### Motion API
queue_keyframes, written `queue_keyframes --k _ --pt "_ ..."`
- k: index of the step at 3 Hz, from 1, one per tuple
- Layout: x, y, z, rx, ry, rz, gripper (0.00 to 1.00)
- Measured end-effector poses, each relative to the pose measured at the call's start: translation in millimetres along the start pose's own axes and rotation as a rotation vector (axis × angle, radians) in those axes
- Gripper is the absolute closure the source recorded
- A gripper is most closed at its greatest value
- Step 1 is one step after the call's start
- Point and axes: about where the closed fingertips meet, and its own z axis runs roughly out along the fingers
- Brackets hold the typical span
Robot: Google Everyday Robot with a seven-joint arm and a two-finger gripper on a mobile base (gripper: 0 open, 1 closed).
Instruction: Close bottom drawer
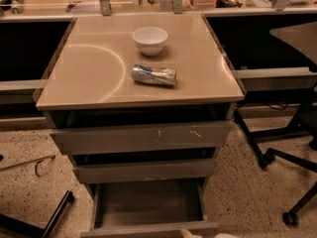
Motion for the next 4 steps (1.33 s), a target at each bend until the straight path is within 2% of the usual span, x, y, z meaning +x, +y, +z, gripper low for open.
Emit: queue_keyframes --k 3,4 --pt "-5 -12 20 -0.036 0.024 -0.014 0.0" --pt "-6 -24 34 -0.07 0.054 -0.01 0.0"
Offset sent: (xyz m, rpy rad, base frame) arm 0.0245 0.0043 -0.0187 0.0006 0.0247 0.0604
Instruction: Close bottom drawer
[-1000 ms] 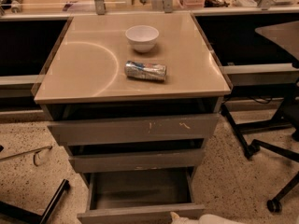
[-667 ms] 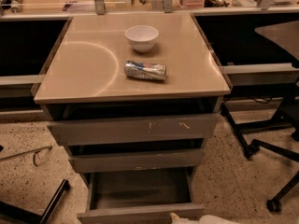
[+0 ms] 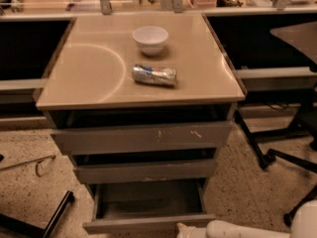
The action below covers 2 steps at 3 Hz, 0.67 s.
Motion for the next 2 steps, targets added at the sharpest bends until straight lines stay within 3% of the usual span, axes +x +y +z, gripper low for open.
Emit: queue_keyframes --k 1,2 --pt "0 0 0 0.0 0.0 0.0 0.0" --pt "-21 -13 13 -0.03 0.014 -0.047 0.0"
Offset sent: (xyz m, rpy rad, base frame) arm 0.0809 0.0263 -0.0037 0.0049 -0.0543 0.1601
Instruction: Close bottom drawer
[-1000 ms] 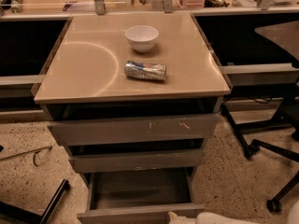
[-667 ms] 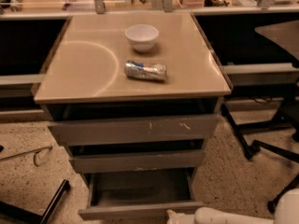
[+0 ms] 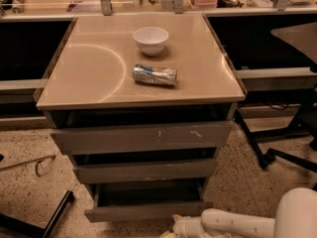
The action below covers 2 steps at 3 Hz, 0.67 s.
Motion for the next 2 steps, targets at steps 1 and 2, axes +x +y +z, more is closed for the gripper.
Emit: queue_keyframes --k 1,2 --pt "-9.2 -4.4 4.0 -0.006 -0.002 -0.014 0.0" --pt "-17.0 -7.2 -5.4 0.006 -0.005 -0.036 0.0"
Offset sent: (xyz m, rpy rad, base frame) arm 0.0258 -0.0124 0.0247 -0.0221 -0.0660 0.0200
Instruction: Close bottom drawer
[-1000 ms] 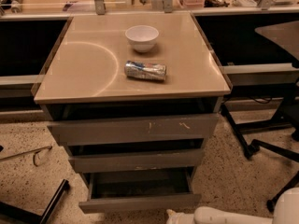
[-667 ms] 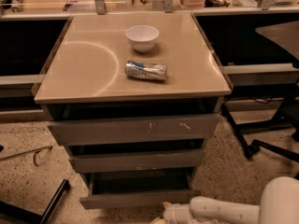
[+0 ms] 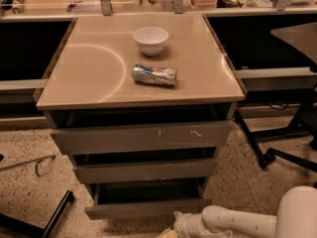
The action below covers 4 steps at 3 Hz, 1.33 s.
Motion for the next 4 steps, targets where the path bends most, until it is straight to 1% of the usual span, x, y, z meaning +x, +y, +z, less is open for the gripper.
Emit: queue_keyframes --k 1,2,3,4 --pt "-19 -17 -6 -0.023 0.037 -0.021 0.0" --pt "-34 -32 1 -0.105 0.108 -0.02 0.0" --pt "-37 -23 1 -0.154 0.118 -0.027 0.0" --pt "-37 -22 1 -0.154 0.116 -0.027 0.0"
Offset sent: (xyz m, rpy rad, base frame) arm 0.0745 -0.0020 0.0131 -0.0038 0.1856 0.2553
